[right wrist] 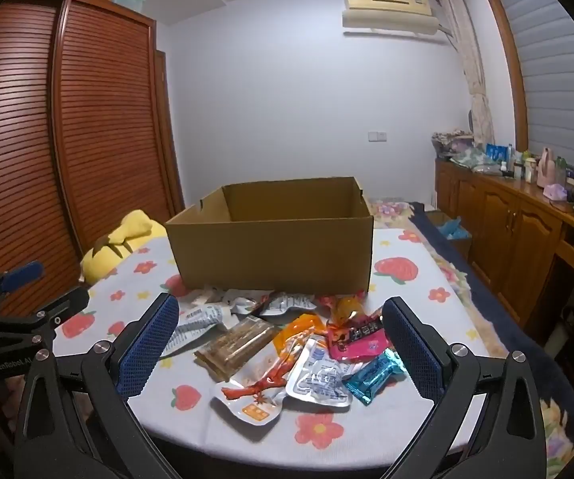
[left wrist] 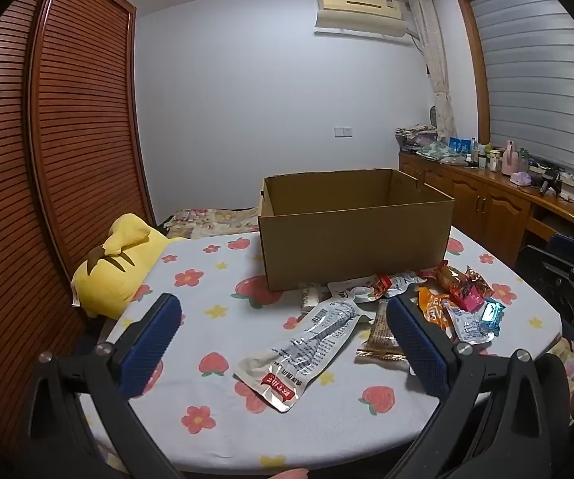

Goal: Organize snacks

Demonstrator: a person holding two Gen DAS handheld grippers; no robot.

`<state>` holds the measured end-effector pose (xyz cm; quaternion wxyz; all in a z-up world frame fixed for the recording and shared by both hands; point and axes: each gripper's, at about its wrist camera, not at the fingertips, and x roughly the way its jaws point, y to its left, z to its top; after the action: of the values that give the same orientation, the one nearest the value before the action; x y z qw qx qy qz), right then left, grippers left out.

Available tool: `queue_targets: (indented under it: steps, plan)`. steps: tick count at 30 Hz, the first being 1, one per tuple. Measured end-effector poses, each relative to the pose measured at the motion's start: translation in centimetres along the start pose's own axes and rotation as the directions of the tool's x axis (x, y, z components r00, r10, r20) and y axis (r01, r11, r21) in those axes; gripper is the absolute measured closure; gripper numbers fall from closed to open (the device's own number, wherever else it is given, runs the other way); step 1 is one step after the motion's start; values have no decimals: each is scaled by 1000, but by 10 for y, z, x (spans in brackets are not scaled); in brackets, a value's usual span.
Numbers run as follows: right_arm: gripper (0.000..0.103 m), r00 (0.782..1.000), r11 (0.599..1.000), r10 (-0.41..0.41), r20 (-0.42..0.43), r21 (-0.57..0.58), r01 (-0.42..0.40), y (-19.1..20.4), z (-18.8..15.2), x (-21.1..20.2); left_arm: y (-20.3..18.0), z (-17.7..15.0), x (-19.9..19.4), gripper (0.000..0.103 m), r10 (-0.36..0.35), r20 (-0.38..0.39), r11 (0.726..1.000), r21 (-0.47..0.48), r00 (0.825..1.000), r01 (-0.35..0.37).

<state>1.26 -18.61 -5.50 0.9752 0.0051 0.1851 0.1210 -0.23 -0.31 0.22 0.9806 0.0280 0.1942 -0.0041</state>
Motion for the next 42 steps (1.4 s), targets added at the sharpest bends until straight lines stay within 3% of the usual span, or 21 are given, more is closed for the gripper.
queue_targets:
  steps: [42]
  plan:
    - [0,1000,1000,1,4,1,-1,-1,1,-2,7,9,-8,0,1,19,1000,11,1000,-1]
